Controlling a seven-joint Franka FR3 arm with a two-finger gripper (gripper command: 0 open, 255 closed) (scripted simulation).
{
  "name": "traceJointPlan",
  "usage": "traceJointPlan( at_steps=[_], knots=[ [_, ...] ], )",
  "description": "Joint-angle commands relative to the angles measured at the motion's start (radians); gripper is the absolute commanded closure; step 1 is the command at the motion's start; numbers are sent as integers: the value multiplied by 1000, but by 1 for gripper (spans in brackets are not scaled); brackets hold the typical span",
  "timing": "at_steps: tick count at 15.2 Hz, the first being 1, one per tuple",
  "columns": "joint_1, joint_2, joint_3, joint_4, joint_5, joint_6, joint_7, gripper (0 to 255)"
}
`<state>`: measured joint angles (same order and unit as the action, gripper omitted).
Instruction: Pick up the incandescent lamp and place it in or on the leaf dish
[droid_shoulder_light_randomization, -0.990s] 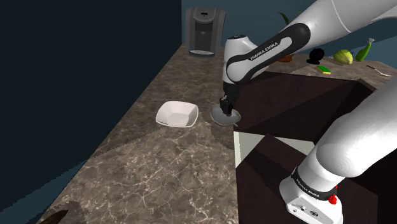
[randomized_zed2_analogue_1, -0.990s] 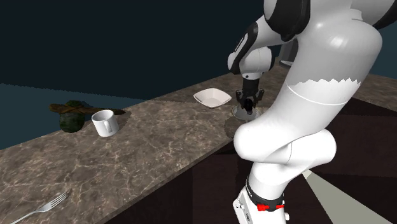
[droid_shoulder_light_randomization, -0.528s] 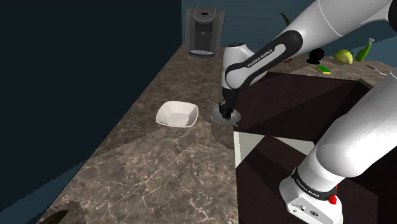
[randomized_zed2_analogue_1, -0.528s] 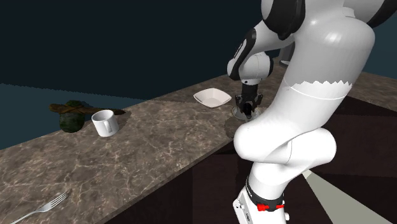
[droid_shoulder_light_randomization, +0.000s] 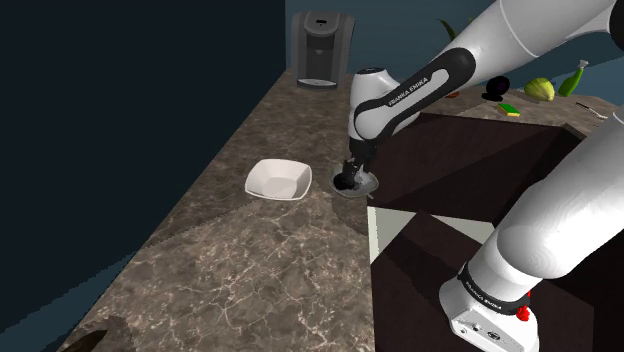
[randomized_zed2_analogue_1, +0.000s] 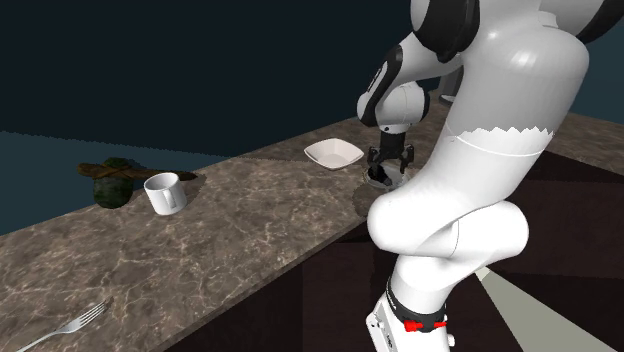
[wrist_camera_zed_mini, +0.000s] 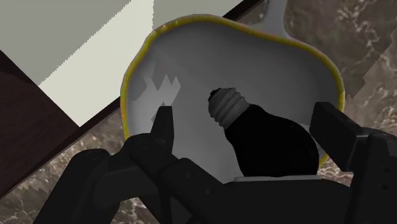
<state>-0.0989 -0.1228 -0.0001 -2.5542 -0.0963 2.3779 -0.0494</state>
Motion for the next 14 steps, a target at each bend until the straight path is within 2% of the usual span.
traceJointPlan(
  at_steps=[1, 2, 6, 14],
  knots=[
    [0, 0, 0, 0, 0, 0, 0, 0],
    [0, 0, 0, 0, 0, 0, 0, 0],
    [7, -87, 4, 57, 14, -144, -8, 0],
    [6, -87, 4, 57, 14, -144, -8, 0]
  ],
)
